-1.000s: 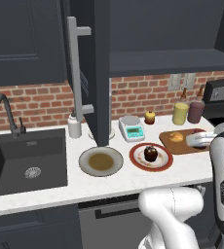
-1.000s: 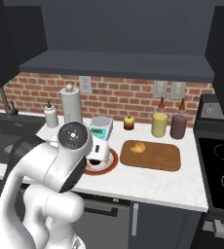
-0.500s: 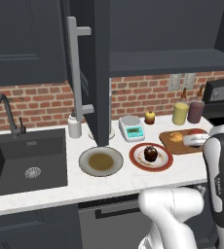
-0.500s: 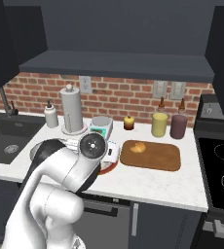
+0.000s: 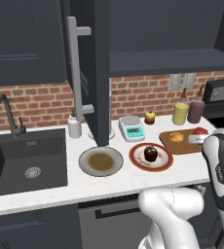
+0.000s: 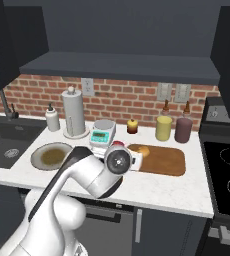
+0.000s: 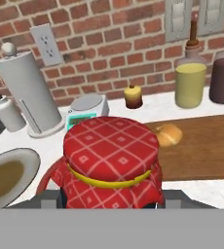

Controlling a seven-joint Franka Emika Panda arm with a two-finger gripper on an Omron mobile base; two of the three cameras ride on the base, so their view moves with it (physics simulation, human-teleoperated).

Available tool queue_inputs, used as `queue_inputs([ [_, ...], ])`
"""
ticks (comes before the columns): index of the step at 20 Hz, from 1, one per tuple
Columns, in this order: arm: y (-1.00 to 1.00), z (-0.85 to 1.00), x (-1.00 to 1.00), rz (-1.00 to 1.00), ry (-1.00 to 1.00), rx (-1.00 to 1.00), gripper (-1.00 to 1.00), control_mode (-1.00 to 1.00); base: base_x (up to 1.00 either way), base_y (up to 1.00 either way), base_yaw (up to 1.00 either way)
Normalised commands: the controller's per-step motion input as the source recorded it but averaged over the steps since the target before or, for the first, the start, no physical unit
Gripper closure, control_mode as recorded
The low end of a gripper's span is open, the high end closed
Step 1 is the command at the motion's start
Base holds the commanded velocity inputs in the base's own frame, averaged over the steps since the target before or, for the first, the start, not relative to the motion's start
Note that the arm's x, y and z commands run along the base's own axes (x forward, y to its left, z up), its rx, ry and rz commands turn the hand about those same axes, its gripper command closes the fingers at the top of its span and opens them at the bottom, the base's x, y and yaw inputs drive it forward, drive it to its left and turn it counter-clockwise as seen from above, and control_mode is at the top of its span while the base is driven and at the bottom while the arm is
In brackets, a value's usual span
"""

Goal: From the different types of pastries on the counter, select a croissant and place it on the cutting board. Then retrieve a jar of jam from the cabinet and place it alongside the croissant on the cutting board.

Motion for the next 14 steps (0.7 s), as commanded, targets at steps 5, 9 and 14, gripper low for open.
queue_inputs([
  [5,-0.66,-0.13,0.54,-0.09,-0.01,0.00,1.00,-1.00,0.00,0.00,0.00],
  [9,-0.35,-0.17,0.73,-0.13,0.00,0.00,1.00,-1.00,0.00,0.00,0.00],
  [14,-0.37,-0.28,0.66,-0.14,0.00,0.00,1.00,-1.00,0.00,0.00,0.00],
])
